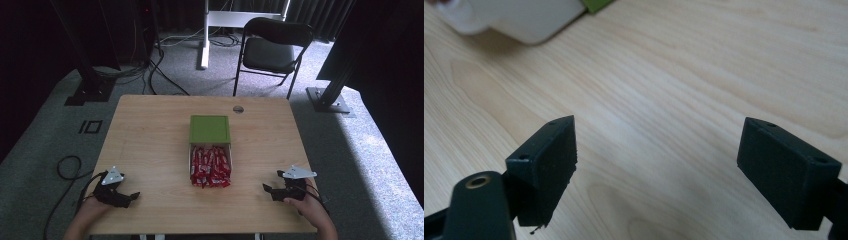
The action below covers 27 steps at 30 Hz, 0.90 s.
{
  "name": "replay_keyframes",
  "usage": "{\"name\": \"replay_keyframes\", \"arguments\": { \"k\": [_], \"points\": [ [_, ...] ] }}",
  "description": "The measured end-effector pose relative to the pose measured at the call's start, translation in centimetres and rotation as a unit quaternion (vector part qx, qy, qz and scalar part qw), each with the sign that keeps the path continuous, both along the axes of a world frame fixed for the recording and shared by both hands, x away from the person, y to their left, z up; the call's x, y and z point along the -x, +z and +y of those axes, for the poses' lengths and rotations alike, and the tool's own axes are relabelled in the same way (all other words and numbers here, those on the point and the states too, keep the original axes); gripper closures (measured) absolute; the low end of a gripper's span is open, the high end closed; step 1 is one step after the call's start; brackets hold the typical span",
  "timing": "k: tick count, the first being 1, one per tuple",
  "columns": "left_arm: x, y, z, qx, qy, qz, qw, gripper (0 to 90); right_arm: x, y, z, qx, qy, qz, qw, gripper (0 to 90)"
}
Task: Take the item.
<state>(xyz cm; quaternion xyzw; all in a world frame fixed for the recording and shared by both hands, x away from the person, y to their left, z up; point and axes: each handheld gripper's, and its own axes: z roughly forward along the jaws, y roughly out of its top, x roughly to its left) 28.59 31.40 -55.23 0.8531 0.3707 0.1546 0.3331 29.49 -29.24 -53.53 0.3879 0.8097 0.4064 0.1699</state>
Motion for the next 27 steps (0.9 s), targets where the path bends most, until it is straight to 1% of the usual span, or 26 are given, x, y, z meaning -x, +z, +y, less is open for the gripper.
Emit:
{"name": "replay_keyframes", "arguments": {
  "k": [6, 11, 12, 13, 15, 17, 20, 22, 23, 26, 27],
  "points": [
    [0.0, 0.0, 0.0, 0.002, 0.001, 0.0, 1.0, 1.5, -0.1, 1.6, 0.7, -0.01, -0.002, -0.013, 0.9999, 16.2],
    [0.0, 0.0, 0.0, 0.002, 0.001, 0.0, 1.0, 1.5, -0.2, 2.8, 1.4, -0.021, 0.004, -0.028, 0.9994, 19.7],
    [0.0, 0.0, 0.0, 0.002, 0.001, 0.0, 1.0, 1.5, -0.2, 2.8, 1.4, -0.021, 0.004, -0.028, 0.9994, 19.7],
    [0.0, 0.0, 0.0, 0.002, 0.001, 0.0, 1.0, 1.5, -0.3, 3.2, 1.8, -0.025, 0.004, -0.031, 0.9992, 19.8],
    [0.0, 0.0, 0.0, 0.002, 0.001, 0.0, 1.0, 1.5, -0.4, 3.6, 2.1, -0.026, 0.007, -0.037, 0.9989, 19.8],
    [0.0, 0.0, 0.0, 0.001, 0.001, 0.0, 1.0, 1.5, -0.5, 3.8, 2.3, -0.03, 0.007, -0.038, 0.9988, 19.8],
    [0.0, 0.0, 0.0, 0.001, 0.001, 0.0, 1.0, 1.5, -0.6, 4.5, 3.1, -0.033, 0.015, -0.046, 0.9983, 19.7],
    [0.0, 0.0, 0.0, 0.001, 0.001, 0.0, 1.0, 1.5, -0.7, 4.7, 3.3, -0.035, 0.016, -0.045, 0.9982, 19.7],
    [0.0, 0.0, 0.0, 0.001, 0.001, 0.0, 1.0, 1.5, -0.8, 5.0, 3.7, -0.041, 0.018, -0.049, 0.9978, 19.8],
    [0.0, 0.0, 0.0, 0.001, 0.001, 0.0, 1.0, 1.5, -0.9, 5.3, 4.1, -0.045, 0.02, -0.052, 0.9974, 19.8],
    [0.0, 0.0, 0.0, 0.001, 0.001, 0.0, 1.0, 1.5, -1.0, 5.6, 4.6, -0.05, 0.023, -0.054, 0.997, 19.8]
  ]
}}
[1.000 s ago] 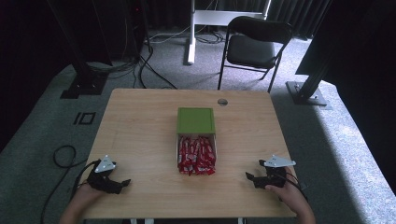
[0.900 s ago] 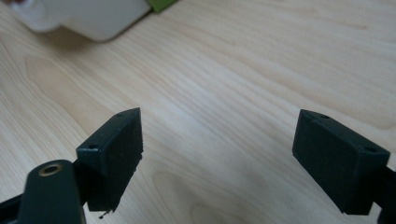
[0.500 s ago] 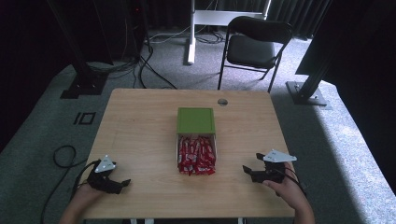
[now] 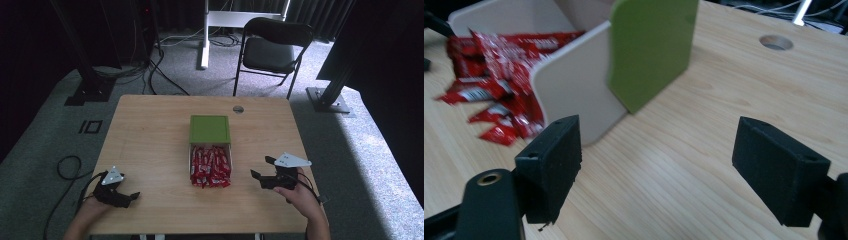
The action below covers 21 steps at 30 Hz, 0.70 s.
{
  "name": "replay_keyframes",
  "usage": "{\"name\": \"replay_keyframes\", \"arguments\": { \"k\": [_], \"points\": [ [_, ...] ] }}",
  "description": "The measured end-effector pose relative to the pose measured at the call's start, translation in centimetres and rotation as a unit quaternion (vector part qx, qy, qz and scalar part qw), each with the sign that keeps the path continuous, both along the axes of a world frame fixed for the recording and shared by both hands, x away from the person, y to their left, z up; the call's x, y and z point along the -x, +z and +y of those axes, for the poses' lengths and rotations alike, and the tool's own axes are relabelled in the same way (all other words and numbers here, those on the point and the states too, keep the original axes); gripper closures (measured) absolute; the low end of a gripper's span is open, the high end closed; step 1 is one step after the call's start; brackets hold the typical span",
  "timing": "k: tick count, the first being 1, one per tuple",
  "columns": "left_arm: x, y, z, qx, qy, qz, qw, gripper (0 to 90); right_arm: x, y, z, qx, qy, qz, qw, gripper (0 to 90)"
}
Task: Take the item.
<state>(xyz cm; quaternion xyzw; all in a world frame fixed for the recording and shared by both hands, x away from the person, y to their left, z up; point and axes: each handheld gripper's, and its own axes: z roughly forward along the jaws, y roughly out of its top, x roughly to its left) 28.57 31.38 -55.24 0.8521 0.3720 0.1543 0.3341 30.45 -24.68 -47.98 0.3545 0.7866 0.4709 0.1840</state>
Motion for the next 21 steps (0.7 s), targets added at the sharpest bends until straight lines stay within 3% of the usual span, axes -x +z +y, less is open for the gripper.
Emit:
{"name": "replay_keyframes", "arguments": {
  "k": [13, 21],
  "points": [
    [0.0, 0.0, 0.0, -0.001, -0.001, -0.001, 1.0, 1.5, -0.9, 1.8, 4.0, -0.023, 0.031, -0.014, 0.9992, 19.7],
    [0.0, 0.0, 0.0, -0.001, -0.001, -0.001, 1.0, 1.5, -1.5, 2.1, 6.7, -0.03, 0.054, -0.013, 0.998, 19.8]
  ]
}}
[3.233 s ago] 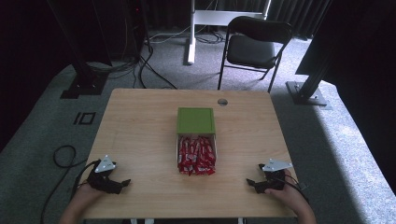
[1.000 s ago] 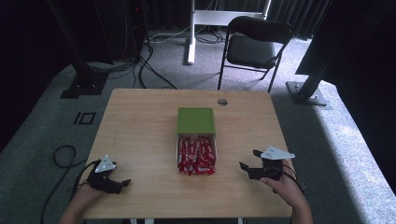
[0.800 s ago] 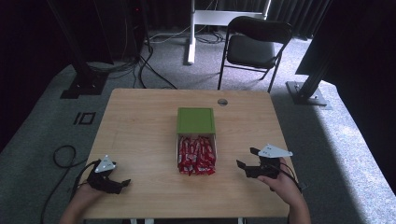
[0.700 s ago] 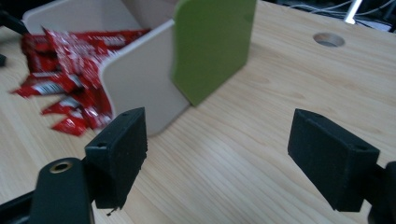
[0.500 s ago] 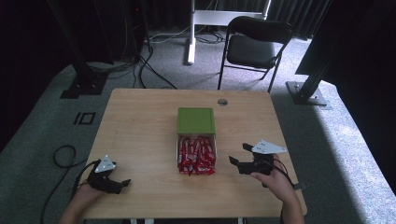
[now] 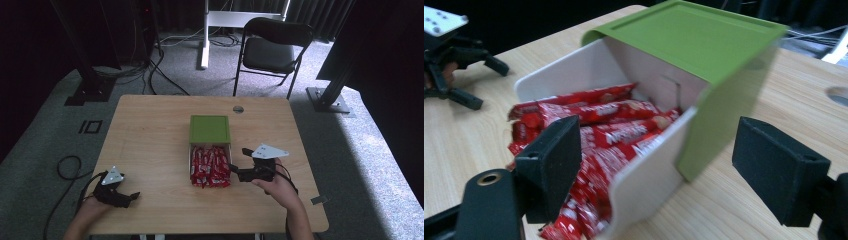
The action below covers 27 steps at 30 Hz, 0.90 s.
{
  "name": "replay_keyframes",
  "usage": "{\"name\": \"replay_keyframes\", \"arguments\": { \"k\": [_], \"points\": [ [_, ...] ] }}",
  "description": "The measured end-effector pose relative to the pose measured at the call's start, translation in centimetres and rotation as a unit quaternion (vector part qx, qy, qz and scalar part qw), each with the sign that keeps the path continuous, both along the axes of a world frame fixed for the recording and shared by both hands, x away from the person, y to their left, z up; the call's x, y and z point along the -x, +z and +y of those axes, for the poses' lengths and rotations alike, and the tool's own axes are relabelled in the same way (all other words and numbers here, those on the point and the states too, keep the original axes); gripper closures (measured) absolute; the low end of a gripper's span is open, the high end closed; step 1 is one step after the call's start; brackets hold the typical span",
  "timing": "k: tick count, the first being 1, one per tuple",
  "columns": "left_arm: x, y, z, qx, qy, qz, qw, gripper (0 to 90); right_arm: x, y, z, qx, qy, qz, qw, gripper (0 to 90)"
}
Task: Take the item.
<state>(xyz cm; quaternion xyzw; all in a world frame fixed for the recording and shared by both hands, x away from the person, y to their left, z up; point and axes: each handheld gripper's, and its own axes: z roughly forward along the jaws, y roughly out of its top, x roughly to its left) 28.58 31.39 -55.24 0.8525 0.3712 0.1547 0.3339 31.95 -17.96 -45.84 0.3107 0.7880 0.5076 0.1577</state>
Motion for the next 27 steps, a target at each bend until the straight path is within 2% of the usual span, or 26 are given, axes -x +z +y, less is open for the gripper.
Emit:
{"name": "replay_keyframes", "arguments": {
  "k": [2, 8, 13, 24, 25, 27],
  "points": [
    [0.0, 0.0, 0.0, 0.0, 0.0, 0.0, 1.0, 1.5, -0.1, 0.1, 1.1, -0.008, 0.01, 0.001, 0.9999, 19.9],
    [0.0, 0.0, 0.0, 0.0, 0.0, 0.0, 1.0, 1.5, -0.5, 0.3, 3.2, -0.009, 0.023, 0.002, 0.9997, 20.3],
    [0.0, 0.0, 0.0, 0.0, 0.0, 0.0, 1.0, 1.5, -0.7, 0.3, 4.9, -0.013, 0.023, 0.009, 0.9996, 22.6],
    [0.0, 0.0, 0.0, 0.0, 0.0, 0.0, 1.0, 1.5, -1.0, -0.3, 7.3, -0.018, 0.008, 0.024, 0.9995, 27.2],
    [0.0, 0.0, 0.0, 0.0, -0.001, 0.0, 1.0, 1.5, -1.0, -0.4, 7.8, -0.009, -0.005, 0.021, 0.9997, 28.0],
    [0.0, 0.0, 0.0, 0.0, -0.001, 0.0, 1.0, 1.5, -1.0, -0.5, 8.2, -0.007, -0.019, 0.025, 0.9995, 27.9]
  ]
}}
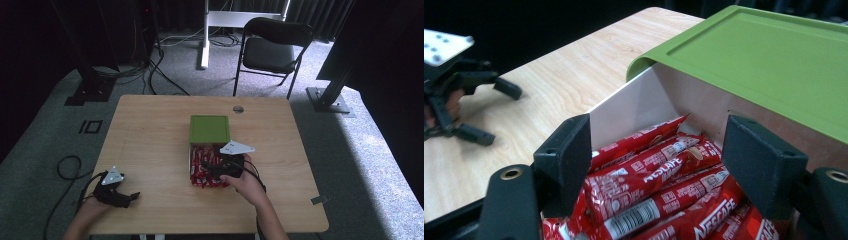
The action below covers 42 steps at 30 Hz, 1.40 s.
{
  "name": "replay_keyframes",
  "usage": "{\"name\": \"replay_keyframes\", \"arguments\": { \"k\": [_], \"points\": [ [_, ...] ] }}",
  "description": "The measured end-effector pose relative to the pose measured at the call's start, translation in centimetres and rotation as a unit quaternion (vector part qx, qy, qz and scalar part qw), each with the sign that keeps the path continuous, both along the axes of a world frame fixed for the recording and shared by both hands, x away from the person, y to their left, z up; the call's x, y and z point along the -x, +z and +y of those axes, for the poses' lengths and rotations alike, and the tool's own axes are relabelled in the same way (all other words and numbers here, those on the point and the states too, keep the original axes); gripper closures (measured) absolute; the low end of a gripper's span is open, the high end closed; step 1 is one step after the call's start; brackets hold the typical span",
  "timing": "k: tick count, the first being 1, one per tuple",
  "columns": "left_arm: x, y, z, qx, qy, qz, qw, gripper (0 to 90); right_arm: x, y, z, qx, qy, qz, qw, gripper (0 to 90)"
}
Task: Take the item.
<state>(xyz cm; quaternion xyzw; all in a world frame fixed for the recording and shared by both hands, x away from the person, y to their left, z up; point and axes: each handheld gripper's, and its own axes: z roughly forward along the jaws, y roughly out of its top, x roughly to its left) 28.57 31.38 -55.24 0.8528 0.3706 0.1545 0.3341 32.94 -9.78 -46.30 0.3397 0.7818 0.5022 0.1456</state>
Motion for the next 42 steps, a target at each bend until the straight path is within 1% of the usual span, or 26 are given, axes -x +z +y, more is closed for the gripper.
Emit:
{"name": "replay_keyframes", "arguments": {
  "k": [4, 5, 7, 8, 9, 11, 12, 13, 15, 16, 18, 19, 21, 22, 23, 25, 27, 29, 30, 31, 32, 33, 35, 37, 39, 42],
  "points": [
    [0.0, 0.0, 0.0, 0.0, 0.0, 0.0, 1.0, 1.5, -0.1, 0.0, 0.5, 0.01, -0.027, -0.007, 0.9996, 27.9],
    [0.0, 0.0, 0.0, 0.0, 0.0, 0.0, 1.0, 1.5, -0.2, -0.1, 0.7, 0.007, -0.04, -0.003, 0.9992, 30.8],
    [0.0, 0.0, 0.0, 0.0, 0.0, 0.0, 1.0, 1.5, -0.3, -0.3, 0.9, 0.004, -0.048, 0.025, 0.9986, 34.3],
    [0.0, 0.0, 0.0, 0.0, 0.0, 0.0, 1.0, 1.5, -0.3, -0.3, 0.9, 0.004, -0.048, 0.025, 0.9986, 34.3],
    [0.0, 0.0, 0.0, 0.0, 0.0, 0.0, 1.0, 1.5, -0.4, -0.4, 1.0, -0.001, -0.051, 0.034, 0.9981, 34.6],
    [0.0, 0.0, 0.0, 0.0, 0.0, 0.0, 1.0, 1.5, -0.4, -0.5, 1.1, -0.007, -0.052, 0.036, 0.998, 36.2],
    [0.0, 0.0, 0.0, 0.0, 0.0, 0.0, 1.0, 1.5, -0.4, -0.6, 1.5, -0.01, -0.072, 0.035, 0.9967, 40.7],
    [0.0, 0.0, 0.0, 0.0, 0.0, 0.0, 1.0, 1.5, -0.4, -0.6, 1.5, -0.01, -0.072, 0.035, 0.9967, 40.7],
    [0.0, 0.0, 0.0, 0.0, 0.0, 0.0, 1.0, 1.5, -0.4, -0.6, 1.7, -0.016, -0.078, 0.046, 0.9958, 45.0],
    [0.0, 0.0, 0.0, 0.0, 0.0, 0.0, 1.0, 1.5, -0.4, -0.6, 1.8, -0.034, -0.092, 0.069, 0.9928, 49.2],
    [0.0, 0.0, 0.0, 0.0, 0.0, 0.0, 1.0, 1.5, -0.5, -0.6, 2.1, -0.024, -0.099, 0.083, 0.9913, 53.7],
    [0.0, 0.0, 0.0, 0.0, 0.0, 0.0, 1.0, 1.5, -0.6, -0.6, 2.3, -0.029, -0.102, 0.088, 0.9904, 55.1],
    [0.0, 0.0, 0.0, 0.0, 0.0, 0.0, 1.0, 1.5, -0.8, -0.6, 2.5, -0.016, -0.108, 0.091, 0.9898, 57.7],
    [0.0, 0.0, 0.0, 0.0, 0.0, 0.0, 1.0, 1.5, -0.8, -0.6, 2.5, -0.016, -0.108, 0.091, 0.9898, 57.7],
    [0.0, 0.0, 0.0, 0.0, 0.0, 0.0, 1.0, 1.5, -1.2, -0.9, 2.7, -0.009, -0.12, 0.098, 0.9879, 61.6],
    [0.0, 0.0, 0.0, -0.001, -0.001, 0.0, 1.0, 1.5, -1.4, -1.2, 2.9, -0.004, -0.123, 0.109, 0.9863, 64.5],
    [0.0, 0.0, 0.0, -0.001, -0.001, 0.0, 1.0, 1.5, -1.5, -1.5, 3.2, 0.0, -0.119, 0.12, 0.9856, 65.1],
    [0.0, 0.0, 0.0, -0.001, -0.001, 0.0, 1.0, 1.5, -1.6, -1.8, 3.4, 0.021, -0.127, 0.117, 0.9847, 66.6],
    [0.0, 0.0, 0.0, -0.001, -0.001, 0.0, 1.0, 1.5, -1.6, -1.9, 3.5, 0.019, -0.13, 0.123, 0.9837, 66.5],
    [0.0, 0.0, 0.0, -0.001, -0.001, 0.0, 1.0, 1.5, -1.6, -2.0, 3.5, 0.027, -0.13, 0.121, 0.9838, 66.4],
    [0.0, 0.0, 0.0, -0.001, -0.001, 0.0, 1.0, 1.5, -1.6, -2.0, 3.5, 0.027, -0.13, 0.121, 0.9838, 66.4],
    [0.0, 0.0, 0.0, -0.001, -0.001, 0.0, 1.0, 1.5, -1.7, -2.1, 3.8, 0.049, -0.13, 0.12, 0.9831, 65.1],
    [0.0, 0.0, 0.0, -0.001, -0.001, 0.0, 1.0, 1.5, -1.7, -2.5, 4.1, 0.065, -0.131, 0.112, 0.9829, 63.6],
    [0.0, 0.0, 0.0, -0.001, -0.001, 0.0, 1.0, 1.5, -1.8, -2.6, 4.4, 0.075, -0.135, 0.112, 0.9816, 66.2],
    [0.0, 0.0, 0.0, -0.001, -0.001, 0.0, 1.0, 1.5, -1.9, -2.7, 4.4, 0.076, -0.138, 0.114, 0.9809, 67.7],
    [0.0, 0.0, 0.0, -0.001, -0.001, 0.0, 1.0, 1.5, -2.0, -2.7, 4.5, 0.088, -0.135, 0.108, 0.9811, 76.8]
  ]
}}
